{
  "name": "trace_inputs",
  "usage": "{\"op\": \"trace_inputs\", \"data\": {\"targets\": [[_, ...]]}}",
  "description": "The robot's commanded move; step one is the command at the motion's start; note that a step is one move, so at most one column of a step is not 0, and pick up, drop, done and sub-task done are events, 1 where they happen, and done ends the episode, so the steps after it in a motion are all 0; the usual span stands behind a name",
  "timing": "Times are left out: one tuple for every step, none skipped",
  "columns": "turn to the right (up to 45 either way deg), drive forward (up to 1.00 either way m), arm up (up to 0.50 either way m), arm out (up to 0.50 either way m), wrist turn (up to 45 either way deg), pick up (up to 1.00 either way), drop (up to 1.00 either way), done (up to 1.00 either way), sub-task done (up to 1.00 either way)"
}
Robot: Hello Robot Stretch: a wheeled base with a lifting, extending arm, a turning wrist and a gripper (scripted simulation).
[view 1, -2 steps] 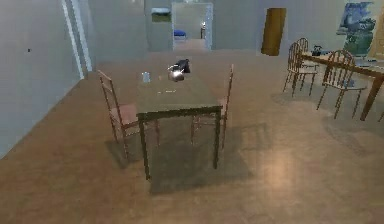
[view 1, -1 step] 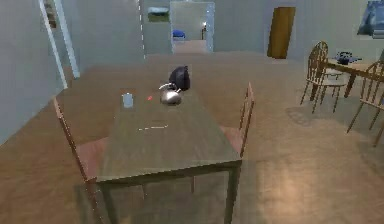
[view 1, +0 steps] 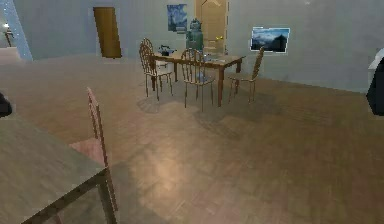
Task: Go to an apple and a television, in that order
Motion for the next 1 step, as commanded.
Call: {"op": "trace_inputs", "data": {"targets": [[27.0, 0.00, 0.00, 0.00, 0.0, 0.00, 0.00, 0.00, 0.00]]}}
